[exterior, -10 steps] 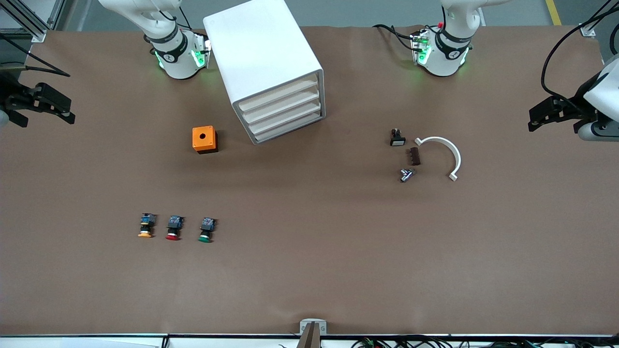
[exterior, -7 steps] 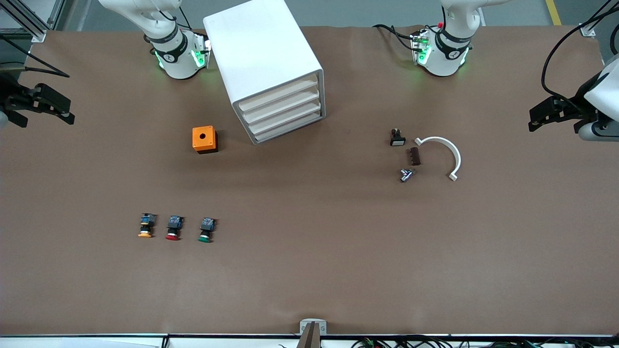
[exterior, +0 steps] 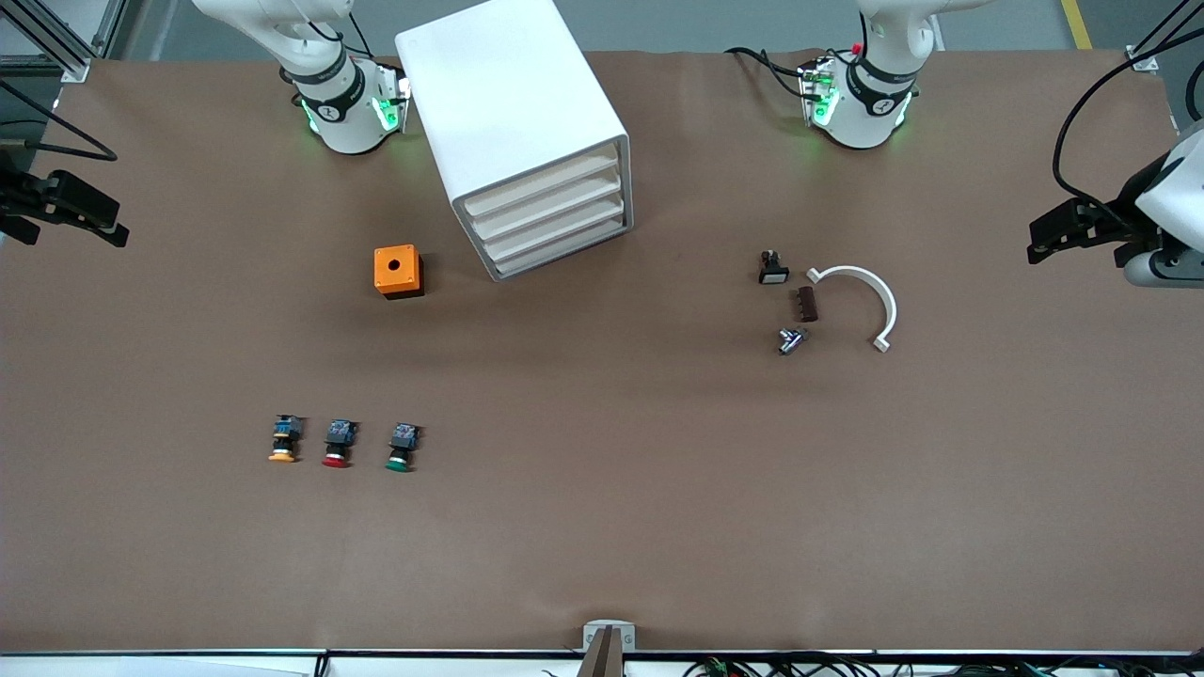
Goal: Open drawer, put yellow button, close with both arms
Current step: 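Reach the right gripper to the yellow button while the left gripper approaches the drawer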
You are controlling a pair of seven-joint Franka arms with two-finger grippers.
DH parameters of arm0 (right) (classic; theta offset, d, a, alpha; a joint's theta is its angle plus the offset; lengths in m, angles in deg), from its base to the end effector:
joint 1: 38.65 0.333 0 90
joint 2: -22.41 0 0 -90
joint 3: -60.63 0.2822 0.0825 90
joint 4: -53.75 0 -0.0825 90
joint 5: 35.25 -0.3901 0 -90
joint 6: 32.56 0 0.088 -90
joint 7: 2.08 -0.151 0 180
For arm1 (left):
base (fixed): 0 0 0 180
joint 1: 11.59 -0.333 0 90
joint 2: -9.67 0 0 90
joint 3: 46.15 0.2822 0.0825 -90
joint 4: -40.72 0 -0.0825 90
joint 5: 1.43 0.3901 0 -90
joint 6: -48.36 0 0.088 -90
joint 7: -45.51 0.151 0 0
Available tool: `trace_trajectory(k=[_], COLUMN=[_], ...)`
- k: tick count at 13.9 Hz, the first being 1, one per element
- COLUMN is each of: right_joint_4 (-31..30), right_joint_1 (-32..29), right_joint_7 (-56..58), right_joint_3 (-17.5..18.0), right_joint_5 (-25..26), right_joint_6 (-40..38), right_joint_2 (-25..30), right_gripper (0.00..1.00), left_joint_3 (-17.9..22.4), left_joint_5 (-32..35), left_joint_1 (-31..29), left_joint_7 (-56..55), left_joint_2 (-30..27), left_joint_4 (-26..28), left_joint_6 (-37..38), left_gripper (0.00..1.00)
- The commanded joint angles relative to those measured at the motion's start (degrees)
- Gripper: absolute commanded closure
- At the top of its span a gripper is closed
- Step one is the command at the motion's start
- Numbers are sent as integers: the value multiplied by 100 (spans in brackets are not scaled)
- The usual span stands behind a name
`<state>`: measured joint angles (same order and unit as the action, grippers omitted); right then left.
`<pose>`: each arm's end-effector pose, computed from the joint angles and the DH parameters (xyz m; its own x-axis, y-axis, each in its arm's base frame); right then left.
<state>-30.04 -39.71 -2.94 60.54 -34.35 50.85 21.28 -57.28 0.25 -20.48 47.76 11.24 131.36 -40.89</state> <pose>0.5531 -0.0136 0.5770 0.9990 -0.0369 -0.0261 -0.0365 -0.9992 0.0161 0.5630 -0.0165 0.5252 0.9956 -0.0780 -0.0520 -0.0793 -0.9966 -0.0220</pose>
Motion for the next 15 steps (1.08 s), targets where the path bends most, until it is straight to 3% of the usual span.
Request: trace_trajectory(k=[1, 6, 11, 15], right_joint_4=[90, -76, -411, -411], right_joint_1=[-70, -114, -246, -281], right_joint_7=[-46, -107, -107, -116], right_joint_3=[88, 88, 88, 88], right_joint_5=[24, -2, -20, -72], right_joint_6=[25, 1024, 2748, 3373], right_joint_2=[-605, -1974, -3592, -4008], right_gripper=[0, 0, 0, 0], left_joint_3=[-38, -65, -65, -56], left_joint_5=[121, 25, 16, -318], left_joint_1=[-25, 106, 809, 1414], left_joint_7=[-22, -713, -3505, -5694], left_joint_2=[194, 931, 1783, 2426], left_joint_4=[-161, -205, -538, -732], left_joint_6=[119, 40, -197, -355], left_gripper=[0, 0, 0, 0])
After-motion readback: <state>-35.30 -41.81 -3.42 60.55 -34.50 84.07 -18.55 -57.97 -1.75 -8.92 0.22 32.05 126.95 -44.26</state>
